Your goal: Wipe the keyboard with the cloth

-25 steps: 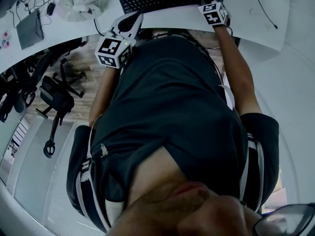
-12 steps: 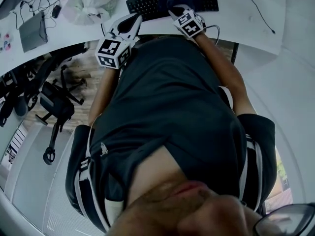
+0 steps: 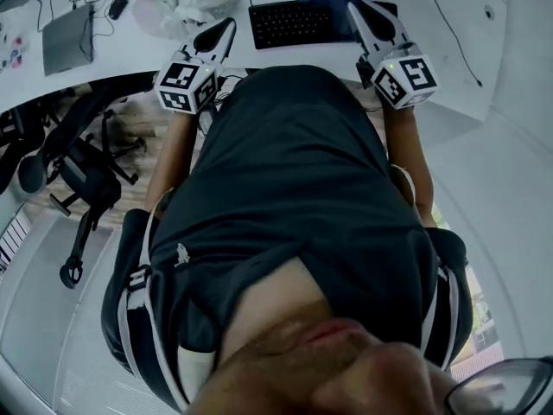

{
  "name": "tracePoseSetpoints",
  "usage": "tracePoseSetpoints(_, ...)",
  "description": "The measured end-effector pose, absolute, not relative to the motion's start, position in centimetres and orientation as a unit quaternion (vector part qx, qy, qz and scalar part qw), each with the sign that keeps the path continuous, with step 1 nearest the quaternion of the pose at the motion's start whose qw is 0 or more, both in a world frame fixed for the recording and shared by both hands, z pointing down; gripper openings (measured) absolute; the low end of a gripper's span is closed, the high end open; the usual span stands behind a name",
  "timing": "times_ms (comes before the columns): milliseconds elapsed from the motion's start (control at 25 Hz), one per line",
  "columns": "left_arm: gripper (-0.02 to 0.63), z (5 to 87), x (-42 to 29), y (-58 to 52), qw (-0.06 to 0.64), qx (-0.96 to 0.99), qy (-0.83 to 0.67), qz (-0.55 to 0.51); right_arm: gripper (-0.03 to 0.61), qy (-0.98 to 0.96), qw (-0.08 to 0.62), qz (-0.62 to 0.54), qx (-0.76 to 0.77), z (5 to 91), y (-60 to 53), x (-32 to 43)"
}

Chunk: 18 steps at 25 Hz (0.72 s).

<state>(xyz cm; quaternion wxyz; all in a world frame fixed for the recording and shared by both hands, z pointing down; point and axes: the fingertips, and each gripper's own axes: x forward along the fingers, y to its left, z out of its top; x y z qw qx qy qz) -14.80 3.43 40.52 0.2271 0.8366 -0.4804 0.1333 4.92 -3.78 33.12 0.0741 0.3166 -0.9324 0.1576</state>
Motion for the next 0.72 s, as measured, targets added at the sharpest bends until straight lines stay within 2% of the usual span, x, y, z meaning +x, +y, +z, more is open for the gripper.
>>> tracePoseSetpoints(280, 0.006, 39.6, -19.1, 0.9, 0.212, 0.834, -0.495, 0.122, 0.032, -0.921, 0.035, 0.100, 0.376, 27.5, -5.7, 6.1)
tracePoseSetpoints(720, 0.006, 40.8, -18.1, 1.5, 0.228, 0.861, -0.437, 0.126, 0.032, -0.894, 0.025, 0.078, 0.440, 24.1, -6.2, 7.5)
